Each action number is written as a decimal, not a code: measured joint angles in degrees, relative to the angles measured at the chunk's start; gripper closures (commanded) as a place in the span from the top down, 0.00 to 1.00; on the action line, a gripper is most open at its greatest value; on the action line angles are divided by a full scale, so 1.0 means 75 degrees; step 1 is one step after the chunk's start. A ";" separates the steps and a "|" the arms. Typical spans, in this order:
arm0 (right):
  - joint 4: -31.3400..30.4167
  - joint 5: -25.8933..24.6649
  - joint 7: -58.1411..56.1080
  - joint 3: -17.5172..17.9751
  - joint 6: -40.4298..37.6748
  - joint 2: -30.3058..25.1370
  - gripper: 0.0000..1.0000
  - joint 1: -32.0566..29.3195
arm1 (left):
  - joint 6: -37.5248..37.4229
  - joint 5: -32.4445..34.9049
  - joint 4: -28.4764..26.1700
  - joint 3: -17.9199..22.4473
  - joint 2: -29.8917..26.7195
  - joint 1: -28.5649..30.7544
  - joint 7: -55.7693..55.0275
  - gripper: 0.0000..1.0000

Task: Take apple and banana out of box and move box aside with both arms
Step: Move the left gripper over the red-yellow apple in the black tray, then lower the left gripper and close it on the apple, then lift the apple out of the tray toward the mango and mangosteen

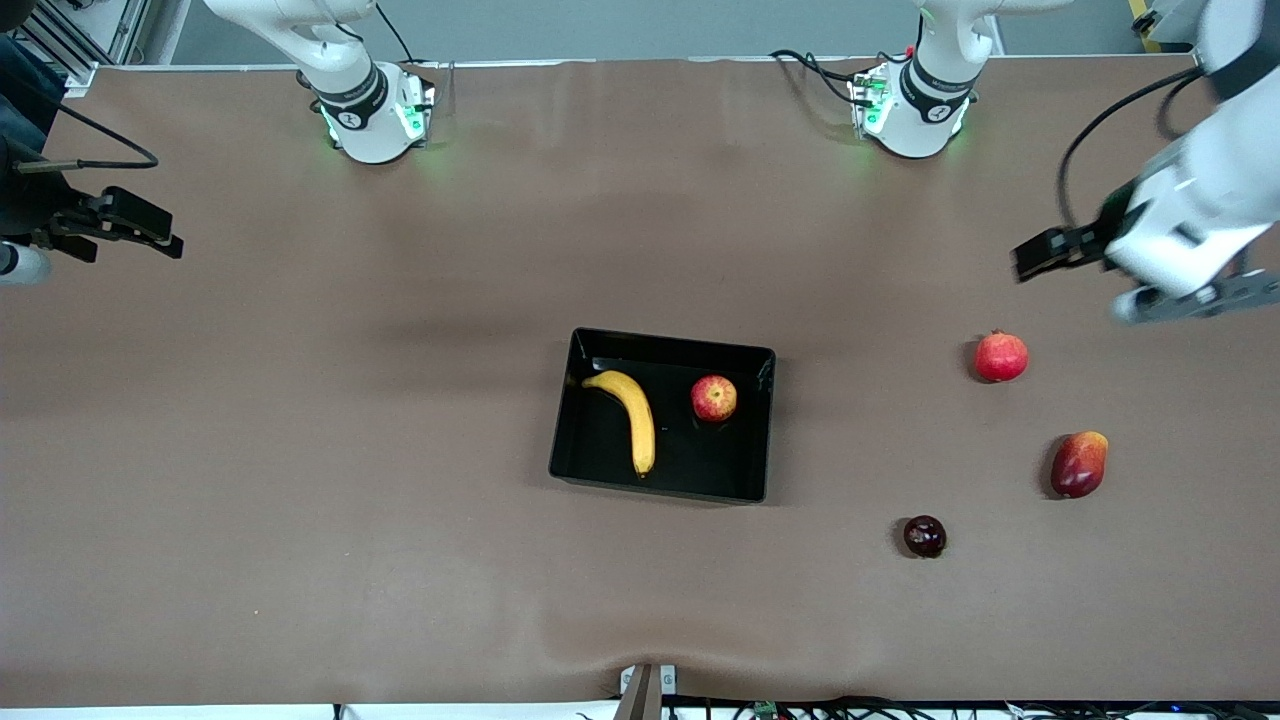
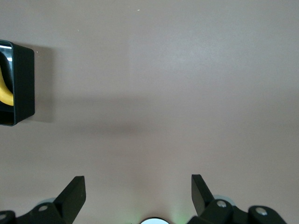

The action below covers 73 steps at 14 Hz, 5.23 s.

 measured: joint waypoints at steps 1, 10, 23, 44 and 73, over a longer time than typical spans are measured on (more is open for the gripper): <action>0.0000 0.0000 0.0000 0.0001 0.0000 0.0000 1.00 0.0000 | 0.0270 0.0000 -0.0095 -0.0171 0.0153 -0.0017 -0.0276 1.00; 0.0000 0.0000 0.0000 0.0000 0.0002 0.0000 1.00 -0.0001 | 0.3400 0.0292 -0.1504 -0.0765 0.1302 -0.1053 -0.2996 1.00; 0.0000 0.0000 0.0000 0.0001 0.0004 0.0001 1.00 0.0000 | 0.3811 0.1069 0.0970 -0.0722 0.4415 -0.2654 -0.3882 1.00; 0.0000 0.0000 0.0000 -0.0032 -0.0031 0.0001 1.00 -0.0015 | 0.4562 0.1394 0.1156 -0.0291 0.5460 -0.3502 -0.4037 0.40; -0.0002 0.0027 -0.0010 0.0065 0.0130 0.0301 1.00 0.0357 | 0.3077 0.1134 0.1094 -0.0195 0.3216 -0.0095 -0.0504 0.00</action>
